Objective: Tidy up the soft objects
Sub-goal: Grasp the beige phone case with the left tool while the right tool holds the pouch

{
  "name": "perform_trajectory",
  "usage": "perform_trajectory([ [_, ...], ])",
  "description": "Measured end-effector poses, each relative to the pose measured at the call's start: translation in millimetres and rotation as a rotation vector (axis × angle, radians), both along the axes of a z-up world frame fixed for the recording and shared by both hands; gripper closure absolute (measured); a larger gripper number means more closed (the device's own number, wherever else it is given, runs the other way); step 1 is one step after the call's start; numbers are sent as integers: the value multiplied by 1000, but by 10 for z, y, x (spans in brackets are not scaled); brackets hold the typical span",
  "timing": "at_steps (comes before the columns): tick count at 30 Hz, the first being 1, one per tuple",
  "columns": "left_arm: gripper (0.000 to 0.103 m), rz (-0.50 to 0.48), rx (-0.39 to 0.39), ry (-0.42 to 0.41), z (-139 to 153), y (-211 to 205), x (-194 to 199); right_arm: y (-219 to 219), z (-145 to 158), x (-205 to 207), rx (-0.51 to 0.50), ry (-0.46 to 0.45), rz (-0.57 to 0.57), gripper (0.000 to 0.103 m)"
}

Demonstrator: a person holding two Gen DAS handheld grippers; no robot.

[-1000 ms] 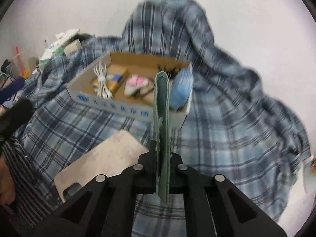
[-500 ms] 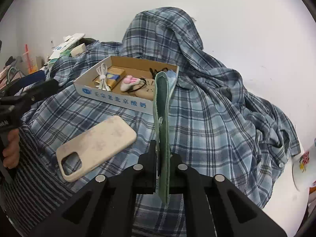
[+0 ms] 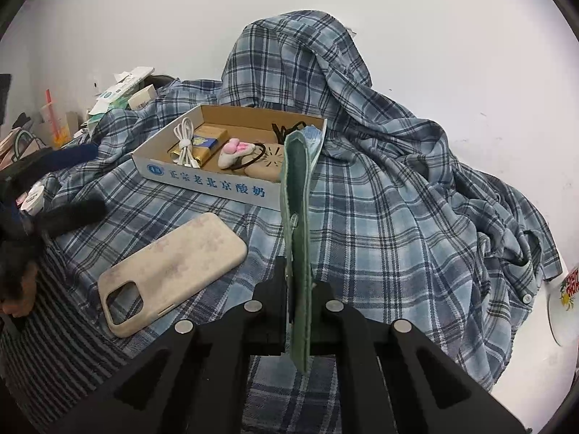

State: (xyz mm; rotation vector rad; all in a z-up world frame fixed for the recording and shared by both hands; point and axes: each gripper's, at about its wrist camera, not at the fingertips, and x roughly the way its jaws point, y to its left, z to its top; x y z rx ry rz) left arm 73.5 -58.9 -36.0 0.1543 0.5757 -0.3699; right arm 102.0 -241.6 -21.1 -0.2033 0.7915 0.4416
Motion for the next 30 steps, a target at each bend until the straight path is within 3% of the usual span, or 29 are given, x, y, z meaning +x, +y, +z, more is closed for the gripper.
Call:
perform_trajectory([
  [5, 2, -14, 101, 184, -250, -170, 225, -16, 18, -12, 16, -8, 11, 98],
  [13, 15, -86, 136, 364, -510, -267, 361, -41, 43, -26, 29, -15, 1, 98],
  [16, 15, -96, 139, 408, -573, -269, 393, -41, 49, -30, 32, -15, 1, 98],
  [21, 16, -101, 157, 427, -608, -272, 400, -34, 47, -34, 32, -12, 0, 98],
  [23, 23, -98, 169, 417, -601, -294, 394, -28, 49, -36, 32, -12, 1, 98],
  [30, 26, -79, 128, 390, -544, -243, 411, -32, 51, -30, 34, -11, -7, 98],
])
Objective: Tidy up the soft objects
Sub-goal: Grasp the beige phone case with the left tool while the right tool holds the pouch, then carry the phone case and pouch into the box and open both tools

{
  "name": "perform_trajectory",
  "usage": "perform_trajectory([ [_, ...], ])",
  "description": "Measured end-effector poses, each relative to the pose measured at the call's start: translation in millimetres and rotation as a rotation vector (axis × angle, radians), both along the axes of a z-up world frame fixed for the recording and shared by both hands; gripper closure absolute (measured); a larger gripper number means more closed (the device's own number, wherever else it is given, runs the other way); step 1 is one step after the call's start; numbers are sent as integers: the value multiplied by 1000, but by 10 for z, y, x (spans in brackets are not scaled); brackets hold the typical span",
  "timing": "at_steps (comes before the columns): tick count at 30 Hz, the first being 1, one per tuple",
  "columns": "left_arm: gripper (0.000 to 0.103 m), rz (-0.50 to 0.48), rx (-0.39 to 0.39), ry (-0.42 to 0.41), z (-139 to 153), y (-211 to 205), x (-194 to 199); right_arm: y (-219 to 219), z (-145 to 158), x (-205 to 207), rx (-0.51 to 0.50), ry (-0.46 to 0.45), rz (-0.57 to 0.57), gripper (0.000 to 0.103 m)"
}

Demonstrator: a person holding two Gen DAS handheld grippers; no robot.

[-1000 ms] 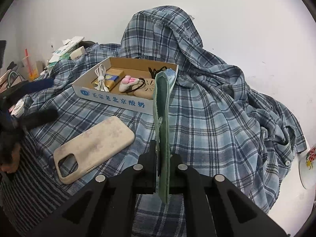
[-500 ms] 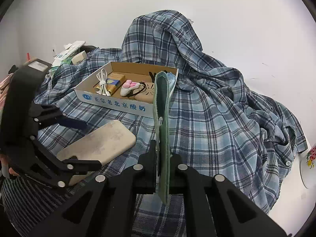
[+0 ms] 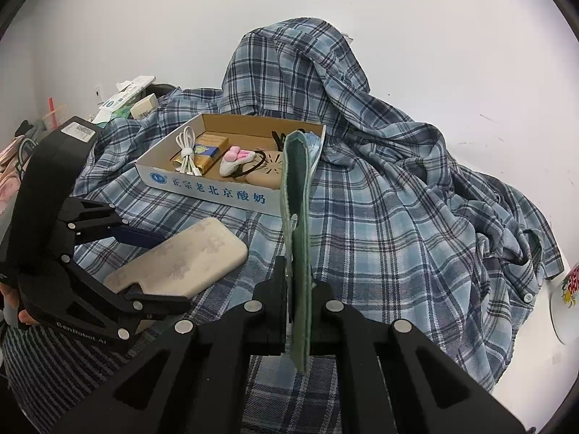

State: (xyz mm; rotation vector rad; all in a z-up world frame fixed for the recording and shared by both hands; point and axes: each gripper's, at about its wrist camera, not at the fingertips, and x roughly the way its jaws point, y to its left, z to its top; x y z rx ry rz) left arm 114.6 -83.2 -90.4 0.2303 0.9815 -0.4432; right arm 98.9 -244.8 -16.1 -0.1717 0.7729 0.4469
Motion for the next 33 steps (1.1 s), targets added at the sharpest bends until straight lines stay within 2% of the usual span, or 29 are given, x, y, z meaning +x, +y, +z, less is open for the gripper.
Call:
perform_trajectory([
  [4, 26, 27, -38, -93, 143, 87, -106, 0, -1, 8, 0, 0, 0, 98],
  [10, 26, 35, -116, -321, 451, 226, -444, -21, 28, -15, 12, -19, -3, 98],
  [11, 26, 43, -130, -374, 512, 261, -524, -24, 36, -21, 15, -26, -4, 98],
  [15, 26, 79, -171, -475, 636, 334, -626, -33, 107, -94, 16, -97, -22, 98],
  [19, 26, 114, -188, -527, 717, 400, -670, -52, 130, -112, 29, -110, -26, 98],
  [26, 26, 178, -149, -588, 771, 426, -745, -66, 155, -135, 45, -130, -25, 98],
  [31, 26, 213, -145, -611, 1015, 440, -755, -45, 277, -139, 51, -155, -38, 98],
  [33, 26, 234, -103, -615, 1155, 415, -674, 6, 392, -116, 52, -172, -27, 98],
])
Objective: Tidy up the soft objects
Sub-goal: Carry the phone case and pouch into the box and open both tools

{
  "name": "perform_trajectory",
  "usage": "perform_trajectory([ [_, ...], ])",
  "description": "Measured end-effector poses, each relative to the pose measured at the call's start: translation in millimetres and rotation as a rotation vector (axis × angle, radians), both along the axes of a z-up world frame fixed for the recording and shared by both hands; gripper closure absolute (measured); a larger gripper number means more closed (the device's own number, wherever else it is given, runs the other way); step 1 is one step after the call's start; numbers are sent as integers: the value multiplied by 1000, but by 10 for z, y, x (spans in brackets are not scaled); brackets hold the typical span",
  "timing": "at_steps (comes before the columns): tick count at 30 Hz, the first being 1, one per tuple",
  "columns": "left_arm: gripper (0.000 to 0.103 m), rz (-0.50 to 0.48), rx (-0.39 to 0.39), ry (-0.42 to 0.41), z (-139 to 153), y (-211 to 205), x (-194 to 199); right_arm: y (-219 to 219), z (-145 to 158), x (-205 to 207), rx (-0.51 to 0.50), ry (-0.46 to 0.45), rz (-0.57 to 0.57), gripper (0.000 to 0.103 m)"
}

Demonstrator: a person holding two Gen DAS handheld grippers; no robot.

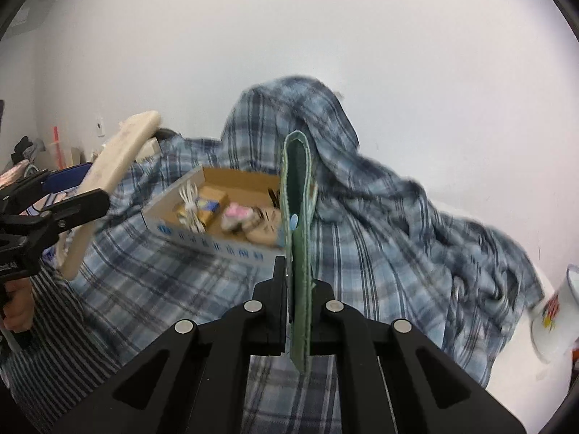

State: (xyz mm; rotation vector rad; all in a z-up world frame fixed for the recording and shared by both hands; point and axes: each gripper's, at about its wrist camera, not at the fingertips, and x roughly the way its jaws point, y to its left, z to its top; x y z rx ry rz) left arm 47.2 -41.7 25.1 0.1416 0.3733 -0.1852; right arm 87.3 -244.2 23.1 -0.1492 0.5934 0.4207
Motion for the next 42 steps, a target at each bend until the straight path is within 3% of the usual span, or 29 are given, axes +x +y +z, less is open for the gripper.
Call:
perform_trajectory([
  [7, 26, 55, -65, -45, 538, 105, 399, 275, 580, 247, 25, -128, 2, 98],
  [13, 26, 83, -85, -13, 634, 195, 989, 562, 715, 758, 57, -128, -8, 98],
  [22, 26, 169, -98, 142, 93, 305, 1645, 805, 275, 1454, 72, 8, -51, 98],
  [31, 26, 192, -82, 248, -405, 460, 1938, 876, -264, 1654, 50, 102, -31, 98],
  [34, 26, 167, -104, 260, -506, 525, 1931, 896, -415, 1686, 46, 134, -24, 98],
  [42, 26, 181, -71, 250, -536, 494, 1903, 937, -566, 1679, 23, 155, -3, 98],
])
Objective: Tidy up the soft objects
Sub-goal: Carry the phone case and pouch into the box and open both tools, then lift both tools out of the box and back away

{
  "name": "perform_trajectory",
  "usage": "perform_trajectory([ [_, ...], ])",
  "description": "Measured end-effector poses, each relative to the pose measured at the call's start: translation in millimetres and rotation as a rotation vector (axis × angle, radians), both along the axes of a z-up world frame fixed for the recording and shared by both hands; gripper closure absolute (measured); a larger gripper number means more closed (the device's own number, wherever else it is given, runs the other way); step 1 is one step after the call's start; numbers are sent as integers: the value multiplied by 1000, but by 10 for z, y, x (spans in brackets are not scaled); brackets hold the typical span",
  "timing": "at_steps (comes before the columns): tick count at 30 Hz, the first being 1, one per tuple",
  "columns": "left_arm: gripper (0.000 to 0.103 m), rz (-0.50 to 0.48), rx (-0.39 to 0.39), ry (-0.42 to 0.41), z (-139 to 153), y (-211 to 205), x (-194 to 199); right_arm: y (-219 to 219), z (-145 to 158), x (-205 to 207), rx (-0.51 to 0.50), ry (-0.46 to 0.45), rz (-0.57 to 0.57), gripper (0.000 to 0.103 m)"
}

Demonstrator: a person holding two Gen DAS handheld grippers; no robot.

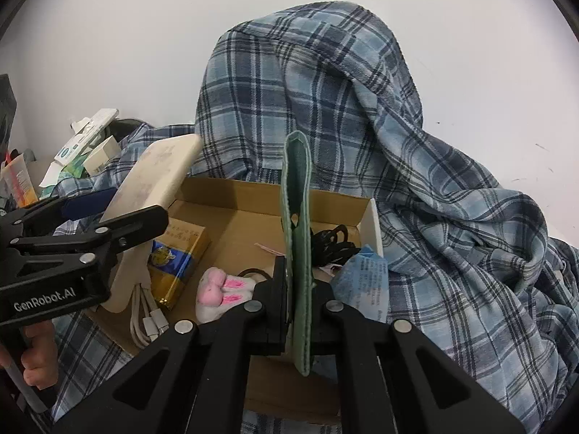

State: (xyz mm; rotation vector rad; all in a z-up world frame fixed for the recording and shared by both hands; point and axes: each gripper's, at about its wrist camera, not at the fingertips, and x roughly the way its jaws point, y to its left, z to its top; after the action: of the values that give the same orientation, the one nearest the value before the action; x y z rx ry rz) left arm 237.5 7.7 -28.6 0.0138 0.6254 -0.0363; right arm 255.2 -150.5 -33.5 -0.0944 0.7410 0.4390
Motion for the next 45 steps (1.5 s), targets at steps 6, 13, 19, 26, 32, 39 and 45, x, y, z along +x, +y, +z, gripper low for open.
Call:
perform_trajectory([
  [6, 9, 12, 25, -37, 7, -32, -36, 40, -11, -7, 1, 9, 24, 68],
  [13, 8, 34, 17, -90, 104, 16, -101, 35, 62, -80, -18, -65, 7, 33],
  [19, 8, 34, 12, -109, 146, 30, -141, 10, 81, -68, -11, -64, -6, 33],
  [26, 8, 27, 30, -168, 377, -43, -290, -65, 223, -70, -3, -90, -25, 33],
  [32, 8, 13, 26, -286, 890, -155, -613, -209, 697, -179, 23, -175, -55, 33],
  [39, 0, -10, 17, -423, 1381, -245, -1244, -469, 1304, -594, 61, -303, -66, 14],
  [45, 0, -12, -13, -502, 1530, -253, -1709, -702, 1574, -1059, 103, -410, -115, 0],
])
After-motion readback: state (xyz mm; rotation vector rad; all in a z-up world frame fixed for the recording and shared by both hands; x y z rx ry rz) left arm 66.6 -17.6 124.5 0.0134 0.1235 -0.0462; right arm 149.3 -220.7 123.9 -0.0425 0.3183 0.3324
